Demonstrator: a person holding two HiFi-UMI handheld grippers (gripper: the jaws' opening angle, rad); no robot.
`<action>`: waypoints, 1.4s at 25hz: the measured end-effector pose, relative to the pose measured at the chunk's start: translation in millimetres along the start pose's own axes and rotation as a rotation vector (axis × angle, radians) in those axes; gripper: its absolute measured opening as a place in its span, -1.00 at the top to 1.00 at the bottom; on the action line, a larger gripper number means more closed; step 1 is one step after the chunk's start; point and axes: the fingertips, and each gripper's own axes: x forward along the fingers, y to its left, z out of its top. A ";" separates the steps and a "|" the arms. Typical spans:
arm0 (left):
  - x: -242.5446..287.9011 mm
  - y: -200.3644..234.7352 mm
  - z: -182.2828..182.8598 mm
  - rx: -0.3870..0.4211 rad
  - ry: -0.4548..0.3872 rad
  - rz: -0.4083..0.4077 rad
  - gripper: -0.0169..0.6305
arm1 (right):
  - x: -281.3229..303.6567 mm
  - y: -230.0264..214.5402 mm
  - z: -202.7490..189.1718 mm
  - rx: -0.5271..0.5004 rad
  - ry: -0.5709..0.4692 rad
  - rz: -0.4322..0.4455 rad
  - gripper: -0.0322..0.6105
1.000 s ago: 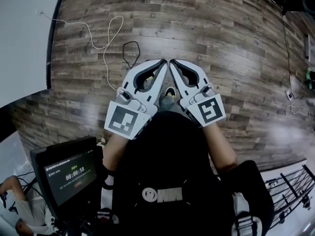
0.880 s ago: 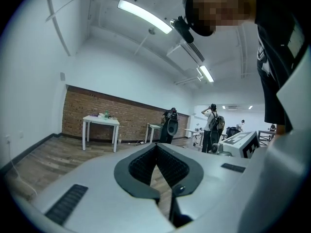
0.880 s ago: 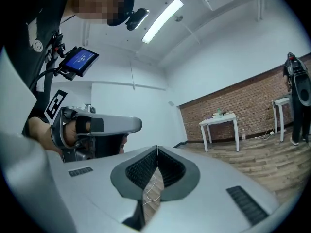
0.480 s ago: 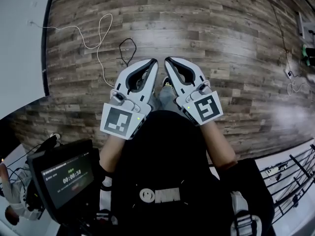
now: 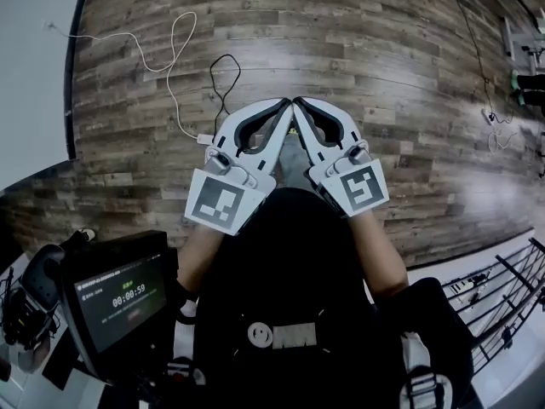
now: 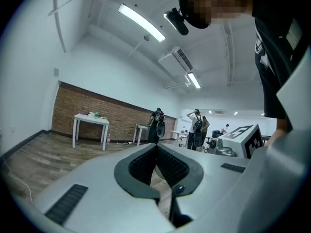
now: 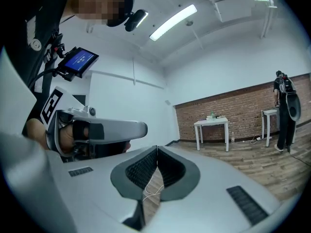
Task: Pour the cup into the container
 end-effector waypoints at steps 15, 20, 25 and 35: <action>-34.4 -38.4 -1.8 0.011 -0.017 0.058 0.93 | -42.5 40.8 -7.4 -0.012 -0.001 0.069 0.88; -27.7 -50.2 0.3 0.025 -0.019 0.062 0.93 | -58.0 28.5 -4.3 -0.012 -0.024 0.047 0.88; -19.0 -59.2 2.6 0.040 -0.031 0.055 0.93 | -67.2 21.9 -2.9 -0.012 -0.039 0.029 0.88; -15.4 -58.8 5.2 0.028 -0.030 0.057 0.93 | -65.5 18.7 -2.8 -0.054 -0.022 0.000 0.88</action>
